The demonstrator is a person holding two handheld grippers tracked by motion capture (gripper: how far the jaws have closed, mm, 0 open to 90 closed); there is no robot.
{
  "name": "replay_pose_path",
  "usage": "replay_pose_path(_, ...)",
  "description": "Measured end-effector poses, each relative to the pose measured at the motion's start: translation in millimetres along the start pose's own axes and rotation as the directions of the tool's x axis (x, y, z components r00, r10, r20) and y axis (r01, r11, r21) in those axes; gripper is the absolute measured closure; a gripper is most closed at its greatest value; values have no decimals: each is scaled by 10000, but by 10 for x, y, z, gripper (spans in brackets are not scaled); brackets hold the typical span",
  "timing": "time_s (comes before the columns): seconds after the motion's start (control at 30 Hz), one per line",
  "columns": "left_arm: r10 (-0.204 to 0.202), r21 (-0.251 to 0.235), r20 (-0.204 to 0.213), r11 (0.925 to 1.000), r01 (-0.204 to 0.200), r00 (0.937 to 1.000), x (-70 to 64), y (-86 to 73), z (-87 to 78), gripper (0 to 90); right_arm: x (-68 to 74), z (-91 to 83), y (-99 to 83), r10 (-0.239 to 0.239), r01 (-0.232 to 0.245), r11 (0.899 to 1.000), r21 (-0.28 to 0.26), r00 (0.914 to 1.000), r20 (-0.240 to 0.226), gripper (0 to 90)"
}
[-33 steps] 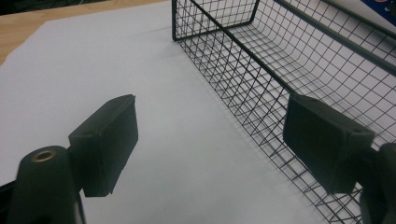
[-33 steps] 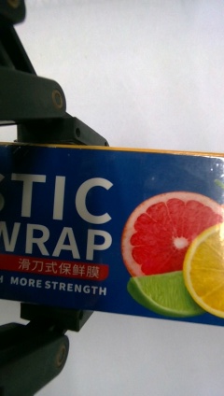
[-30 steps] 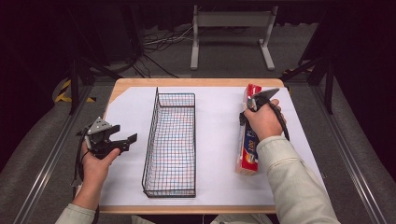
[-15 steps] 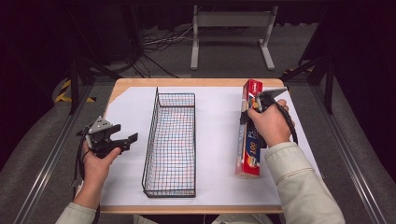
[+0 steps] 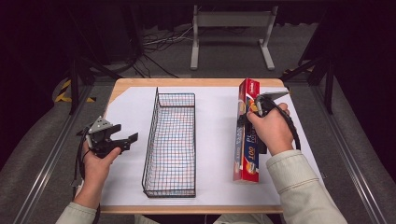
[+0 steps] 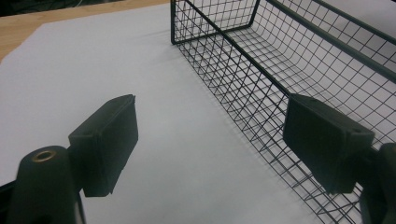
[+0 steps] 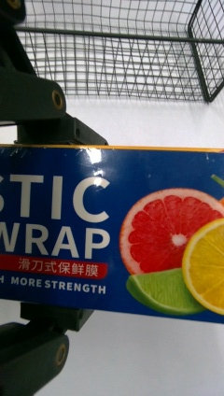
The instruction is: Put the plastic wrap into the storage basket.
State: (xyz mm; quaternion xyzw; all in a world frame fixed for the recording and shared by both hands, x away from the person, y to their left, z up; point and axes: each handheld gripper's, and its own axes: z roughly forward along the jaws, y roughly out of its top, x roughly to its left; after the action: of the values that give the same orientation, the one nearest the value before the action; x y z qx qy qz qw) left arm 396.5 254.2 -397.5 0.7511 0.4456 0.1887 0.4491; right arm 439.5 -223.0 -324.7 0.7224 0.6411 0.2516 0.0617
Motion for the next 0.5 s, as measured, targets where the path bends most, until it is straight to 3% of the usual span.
replay_pose_path(0.3,6,43,54,10000,-6,10000,4,-5,17,189,206,24,-18,-189,188,9998,-10,9995,-260,388)
replay_pose_path(0.5,-126,29,-15,9999,126,9999,17,-39,-37,189,424,57,-29,-630,635,9979,97,9967,-504,388)
